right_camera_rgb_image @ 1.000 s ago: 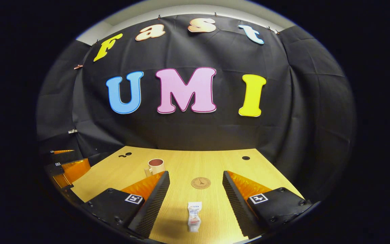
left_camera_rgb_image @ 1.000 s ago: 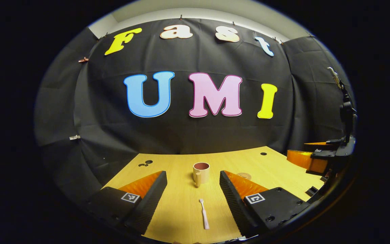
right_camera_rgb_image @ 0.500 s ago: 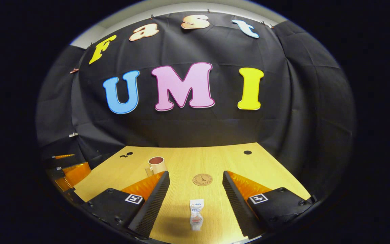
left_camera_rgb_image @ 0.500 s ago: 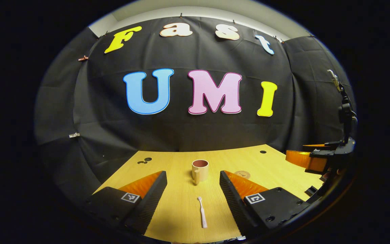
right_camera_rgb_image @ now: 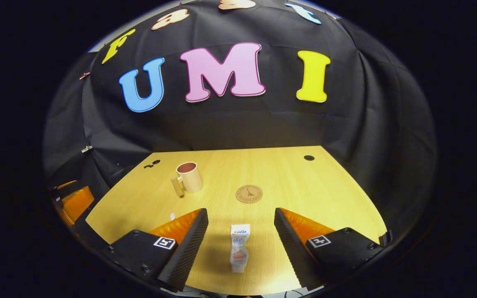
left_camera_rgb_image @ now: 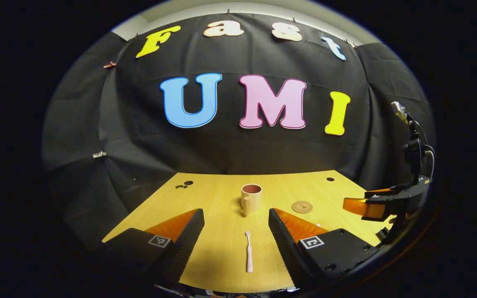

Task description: Put the toothbrush and toothpaste on the desktop into the cup, then pick up the cup and place it on the coaster on the desktop.

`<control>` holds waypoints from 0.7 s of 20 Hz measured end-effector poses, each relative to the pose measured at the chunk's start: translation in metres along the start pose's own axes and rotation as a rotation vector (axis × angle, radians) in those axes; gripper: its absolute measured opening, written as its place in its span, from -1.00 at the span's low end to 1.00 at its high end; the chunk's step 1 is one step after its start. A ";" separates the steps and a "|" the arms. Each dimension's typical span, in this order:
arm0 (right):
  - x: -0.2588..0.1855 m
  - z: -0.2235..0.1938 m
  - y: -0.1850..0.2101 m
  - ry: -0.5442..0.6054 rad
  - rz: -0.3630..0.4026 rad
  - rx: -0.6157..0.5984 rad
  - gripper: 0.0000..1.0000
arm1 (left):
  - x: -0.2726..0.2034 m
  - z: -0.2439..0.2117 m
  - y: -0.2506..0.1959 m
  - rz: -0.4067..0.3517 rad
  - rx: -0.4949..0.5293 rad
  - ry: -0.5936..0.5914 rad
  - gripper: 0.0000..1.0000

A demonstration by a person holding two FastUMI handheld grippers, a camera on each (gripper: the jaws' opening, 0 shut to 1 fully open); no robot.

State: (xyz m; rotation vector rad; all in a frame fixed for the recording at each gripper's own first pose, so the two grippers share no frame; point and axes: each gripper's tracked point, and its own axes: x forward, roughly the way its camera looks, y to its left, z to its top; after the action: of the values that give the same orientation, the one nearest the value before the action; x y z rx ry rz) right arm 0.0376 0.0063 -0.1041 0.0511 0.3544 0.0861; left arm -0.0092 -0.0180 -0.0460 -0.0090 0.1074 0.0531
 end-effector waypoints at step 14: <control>0.062 -0.108 -0.006 0.361 0.043 -0.033 0.98 | -0.002 -0.060 0.007 0.152 -0.044 0.171 0.94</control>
State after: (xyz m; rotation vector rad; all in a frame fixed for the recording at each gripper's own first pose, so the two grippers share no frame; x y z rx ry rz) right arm 0.0586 0.0095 -0.2270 0.0103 0.7124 0.1445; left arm -0.0176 -0.0122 -0.1054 -0.0493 0.2781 0.2068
